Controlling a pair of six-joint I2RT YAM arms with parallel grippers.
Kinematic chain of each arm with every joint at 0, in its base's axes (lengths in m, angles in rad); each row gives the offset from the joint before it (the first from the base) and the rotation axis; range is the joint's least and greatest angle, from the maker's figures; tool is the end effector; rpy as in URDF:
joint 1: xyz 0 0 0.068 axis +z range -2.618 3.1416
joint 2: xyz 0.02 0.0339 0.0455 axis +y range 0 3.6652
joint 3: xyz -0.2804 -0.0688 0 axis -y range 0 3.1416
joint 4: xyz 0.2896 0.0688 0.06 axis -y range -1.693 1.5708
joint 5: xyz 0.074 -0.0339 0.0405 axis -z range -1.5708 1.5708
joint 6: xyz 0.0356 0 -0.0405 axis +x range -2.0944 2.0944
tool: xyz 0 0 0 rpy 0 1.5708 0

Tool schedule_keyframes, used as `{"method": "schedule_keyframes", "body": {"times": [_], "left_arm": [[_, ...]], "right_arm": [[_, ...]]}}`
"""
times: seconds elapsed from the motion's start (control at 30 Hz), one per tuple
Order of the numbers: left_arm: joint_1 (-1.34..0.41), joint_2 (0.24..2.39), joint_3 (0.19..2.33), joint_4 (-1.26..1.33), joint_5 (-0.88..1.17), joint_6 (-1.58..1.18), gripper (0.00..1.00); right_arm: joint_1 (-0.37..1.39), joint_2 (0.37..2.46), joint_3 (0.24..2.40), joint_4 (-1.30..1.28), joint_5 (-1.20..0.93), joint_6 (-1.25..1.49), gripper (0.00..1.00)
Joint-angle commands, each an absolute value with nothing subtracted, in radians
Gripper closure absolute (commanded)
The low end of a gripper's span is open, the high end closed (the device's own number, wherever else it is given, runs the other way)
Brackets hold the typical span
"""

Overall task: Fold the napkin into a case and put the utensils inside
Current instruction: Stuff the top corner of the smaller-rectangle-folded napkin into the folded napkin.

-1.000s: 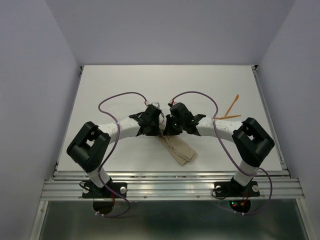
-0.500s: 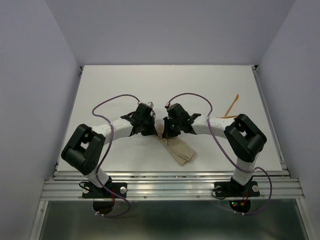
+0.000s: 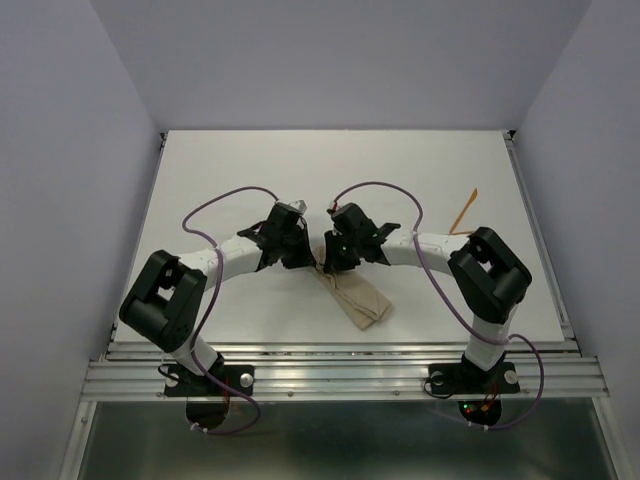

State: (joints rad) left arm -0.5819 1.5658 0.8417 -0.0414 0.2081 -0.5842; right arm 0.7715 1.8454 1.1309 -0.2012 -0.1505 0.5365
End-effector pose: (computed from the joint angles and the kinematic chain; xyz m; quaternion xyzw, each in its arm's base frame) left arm 0.2915 -0.2006 0.1716 0.0396 0.9151 -0.2943 0.2727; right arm 0.2978 0.2971 0.1524 -0.1347 0.9348 0.2517 0.2113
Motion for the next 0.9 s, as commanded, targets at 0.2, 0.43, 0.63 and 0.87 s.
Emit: {"method": "schedule_keyframes", "body": {"times": [0.2, 0.43, 0.63, 0.87], "left_arm": [[-0.557, 1.531, 0.83, -0.023, 0.216, -0.558, 1.0], [-0.552, 1.532, 0.827, -0.021, 0.215, -0.555, 1.0], [-0.552, 1.534, 0.827, -0.023, 0.216, -0.554, 1.0], [-0.552, 1.532, 0.83, -0.021, 0.221, -0.554, 1.0]], "right_arm": [[0.765, 1.75, 1.115, -0.16, -0.179, 0.502, 0.73], [0.765, 1.74, 1.121, -0.14, -0.199, 0.52, 0.66], [0.765, 1.75, 1.141, -0.117, -0.224, 0.526, 0.62], [0.765, 1.766, 1.158, -0.095, -0.238, 0.538, 0.58]]}}
